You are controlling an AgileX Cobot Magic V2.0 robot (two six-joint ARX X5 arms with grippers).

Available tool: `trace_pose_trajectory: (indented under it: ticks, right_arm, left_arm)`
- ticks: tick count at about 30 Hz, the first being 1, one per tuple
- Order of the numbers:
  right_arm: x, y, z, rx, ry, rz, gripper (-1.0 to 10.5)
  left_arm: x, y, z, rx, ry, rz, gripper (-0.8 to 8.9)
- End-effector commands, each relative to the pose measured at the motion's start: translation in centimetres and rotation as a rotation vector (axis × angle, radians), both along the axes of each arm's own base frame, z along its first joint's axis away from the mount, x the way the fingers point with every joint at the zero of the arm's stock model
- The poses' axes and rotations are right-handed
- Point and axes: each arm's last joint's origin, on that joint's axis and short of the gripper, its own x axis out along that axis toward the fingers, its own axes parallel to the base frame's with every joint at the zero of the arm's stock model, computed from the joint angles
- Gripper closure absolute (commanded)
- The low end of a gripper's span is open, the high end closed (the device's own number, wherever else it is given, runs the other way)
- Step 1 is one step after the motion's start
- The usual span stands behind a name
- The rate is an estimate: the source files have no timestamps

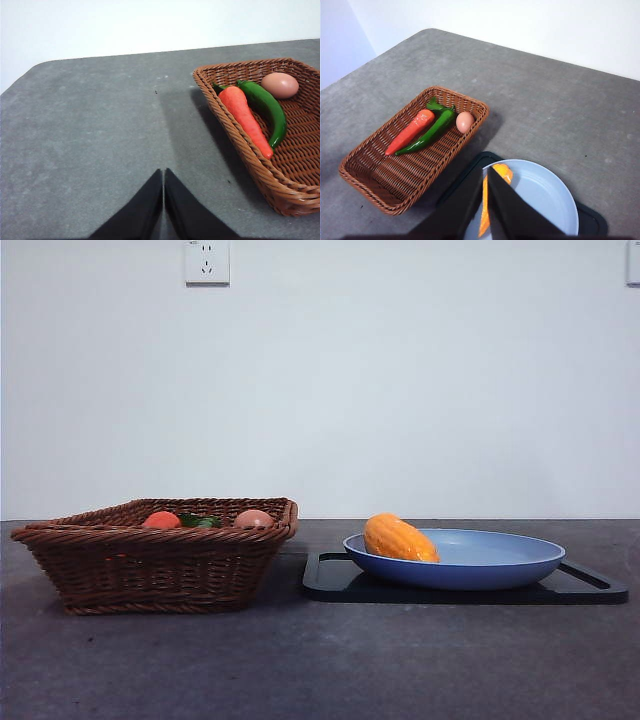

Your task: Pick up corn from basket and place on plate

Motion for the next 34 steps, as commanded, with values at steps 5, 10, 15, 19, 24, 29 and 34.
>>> trace_pose_trajectory:
  ticks: [5,10,15,19,24,29,34]
  right_arm:
    - [0.2,0.1,0.5,-0.001,-0.025,0.006,9.4]
    - [0.2,0.1,0.6,0.0,-0.034,0.006,9.4]
    - [-0.5,-1.0,1.2,-0.058,-0.108,-0.058,9.4]
    - [-1.7,-2.2,1.5,-0.111,-0.191,-0.133,9.4]
    - [-3.9,-3.7,-0.6,-0.101,-0.263,-0.224,9.4]
    - [-6.3,-4.8,-5.6,-0.069,-0.366,-0.327,9.4]
    - [-8.3,-5.2,-10.9,-0.088,-0.44,-0.43,9.4]
  left_arm:
    - [0.1,0.0,-0.9,-0.007,0.035,0.001,8.05]
    - [0.1,0.0,-0.9,-0.007,0.035,0.001,8.05]
    - [0.1,0.0,-0.9,-0.007,0.035,0.001,8.05]
    - [0.1,0.0,-0.9,-0.007,0.035,0.001,8.05]
    - [0.1,0.0,-0.9,-0.007,0.035,0.001,8.05]
    - [0.1,0.0,-0.9,-0.007,0.035,0.001,8.05]
    - [0.1,0.0,-0.9,-0.007,0.035,0.001,8.05]
